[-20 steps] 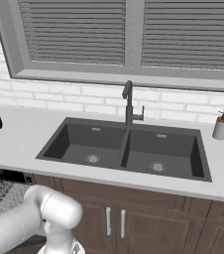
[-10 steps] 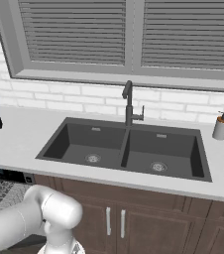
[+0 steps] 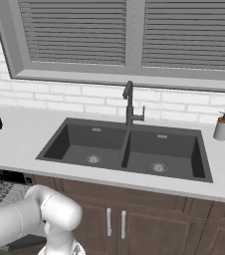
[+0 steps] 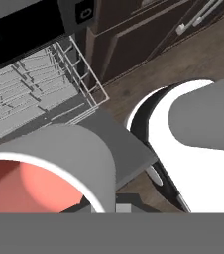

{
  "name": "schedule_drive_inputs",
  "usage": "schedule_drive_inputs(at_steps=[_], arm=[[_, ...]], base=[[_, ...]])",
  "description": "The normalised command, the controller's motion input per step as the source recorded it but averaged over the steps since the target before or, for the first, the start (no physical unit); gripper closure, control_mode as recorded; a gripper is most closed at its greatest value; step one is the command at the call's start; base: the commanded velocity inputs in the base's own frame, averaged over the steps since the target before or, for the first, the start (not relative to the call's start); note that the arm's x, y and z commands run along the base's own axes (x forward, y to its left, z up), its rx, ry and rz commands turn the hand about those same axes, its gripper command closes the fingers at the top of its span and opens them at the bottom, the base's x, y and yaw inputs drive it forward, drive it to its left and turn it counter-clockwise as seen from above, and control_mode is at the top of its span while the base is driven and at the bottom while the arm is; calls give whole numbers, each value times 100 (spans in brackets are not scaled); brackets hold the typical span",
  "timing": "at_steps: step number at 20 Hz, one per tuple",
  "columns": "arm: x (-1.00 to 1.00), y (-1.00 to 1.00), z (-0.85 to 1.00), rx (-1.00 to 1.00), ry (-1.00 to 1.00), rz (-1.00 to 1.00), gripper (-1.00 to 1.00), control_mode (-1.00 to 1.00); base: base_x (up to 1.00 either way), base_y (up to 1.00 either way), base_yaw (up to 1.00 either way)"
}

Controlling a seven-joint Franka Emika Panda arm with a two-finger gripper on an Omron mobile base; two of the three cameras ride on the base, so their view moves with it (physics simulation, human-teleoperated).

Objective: Pick up the cup and bowl from the counter, place them in the dishwasher, and close the dishwasher door.

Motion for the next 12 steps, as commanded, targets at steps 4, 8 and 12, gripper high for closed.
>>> schedule_drive_inputs(at_steps=[4,8,12], arm=[[39,0,-20,-5,-15,28,100,-100],[35,0,-69,0,-11,27,100,-100],[13,-2,-84,0,0,19,100,-100]], base=[[0,0,0],[0,0,0],[0,0,0]])
